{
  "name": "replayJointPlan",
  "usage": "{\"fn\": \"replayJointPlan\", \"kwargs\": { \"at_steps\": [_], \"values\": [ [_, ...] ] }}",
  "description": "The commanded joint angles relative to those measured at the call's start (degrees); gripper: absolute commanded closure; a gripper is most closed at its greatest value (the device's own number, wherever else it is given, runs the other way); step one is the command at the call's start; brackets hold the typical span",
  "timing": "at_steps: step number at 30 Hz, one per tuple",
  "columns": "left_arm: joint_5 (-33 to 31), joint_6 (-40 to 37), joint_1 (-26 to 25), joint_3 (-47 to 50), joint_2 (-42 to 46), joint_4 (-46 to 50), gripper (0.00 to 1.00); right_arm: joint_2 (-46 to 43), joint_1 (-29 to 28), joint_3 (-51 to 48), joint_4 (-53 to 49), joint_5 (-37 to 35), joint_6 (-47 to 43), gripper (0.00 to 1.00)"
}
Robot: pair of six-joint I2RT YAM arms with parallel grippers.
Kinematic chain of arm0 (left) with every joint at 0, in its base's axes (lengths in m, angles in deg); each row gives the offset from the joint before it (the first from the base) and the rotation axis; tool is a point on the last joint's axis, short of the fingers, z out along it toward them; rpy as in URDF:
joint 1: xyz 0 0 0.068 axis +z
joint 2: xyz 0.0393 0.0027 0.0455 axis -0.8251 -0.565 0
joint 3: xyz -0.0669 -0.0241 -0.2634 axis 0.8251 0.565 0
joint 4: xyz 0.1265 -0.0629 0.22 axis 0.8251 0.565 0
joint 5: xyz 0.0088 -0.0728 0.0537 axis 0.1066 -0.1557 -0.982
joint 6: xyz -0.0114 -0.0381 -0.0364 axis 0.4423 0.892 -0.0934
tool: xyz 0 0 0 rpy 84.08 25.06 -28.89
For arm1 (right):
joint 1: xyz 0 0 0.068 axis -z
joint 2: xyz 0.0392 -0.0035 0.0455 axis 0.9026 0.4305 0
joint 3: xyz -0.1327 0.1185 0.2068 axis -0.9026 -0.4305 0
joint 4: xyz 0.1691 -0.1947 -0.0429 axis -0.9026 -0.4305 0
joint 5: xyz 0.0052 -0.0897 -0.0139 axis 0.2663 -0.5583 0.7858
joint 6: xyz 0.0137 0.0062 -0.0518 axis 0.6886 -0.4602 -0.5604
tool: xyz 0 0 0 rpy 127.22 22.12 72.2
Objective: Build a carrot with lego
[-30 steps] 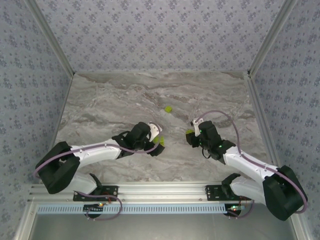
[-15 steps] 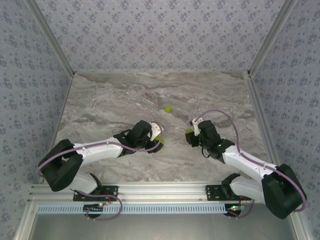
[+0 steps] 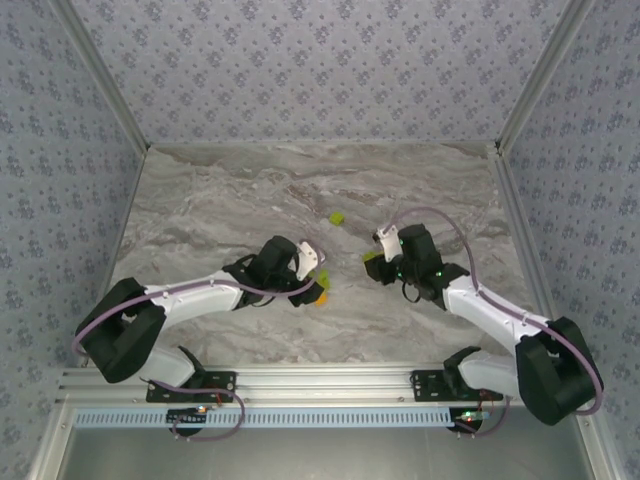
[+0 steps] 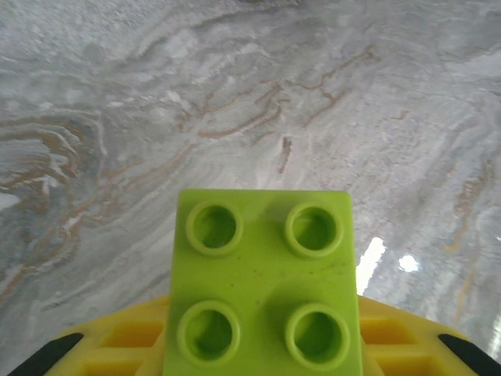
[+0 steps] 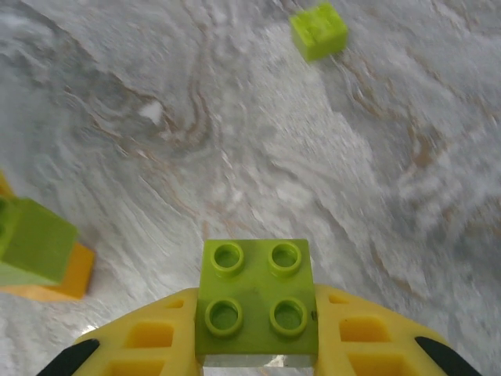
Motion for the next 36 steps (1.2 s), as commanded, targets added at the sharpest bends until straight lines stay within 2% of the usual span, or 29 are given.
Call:
{"fn": "replayJointPlan", "kwargs": {
  "at_steps": [1,4,8,16,18,23,29,36],
  "values": [
    [9.6,0.0,0.1,-2.9,0.4,3.6,0.65,2.9,1.2,7.5,-7.9,12.4,-8.2,0.77],
    [14.6,-0.2,0.1,-4.1,0.5,6.1,0.71,7.0,2.0,13.3,-12.6,19.3,-11.0,0.79],
    [17.7,-0.9,0.1,-5.8,2.3,10.1,0.72,11.3,1.9,19.9,-20.0,25.7,-15.5,0.79],
    [25.4,-0.4,0.2,-6.8,8.3,12.6,0.72,10.8,2.9,22.5,-27.6,39.2,-21.2,0.79],
    [27.2,-0.5,0.1,-6.8,9.2,12.9,0.75,11.0,2.9,23.6,-30.1,42.1,-23.1,0.8],
    [30.6,-1.1,-0.2,-6.7,10.0,13.7,0.78,11.3,3.7,25.9,-34.4,45.7,-25.8,0.81],
    [30.0,-3.4,-0.1,-8.0,8.9,16.5,0.82,13.5,5.5,31.4,-44.2,51.2,-32.8,0.81],
    [30.3,-4.6,1.5,-9.3,6.0,16.5,0.83,17.4,3.2,34.8,-48.2,51.0,-35.3,0.82]
  ]
}}
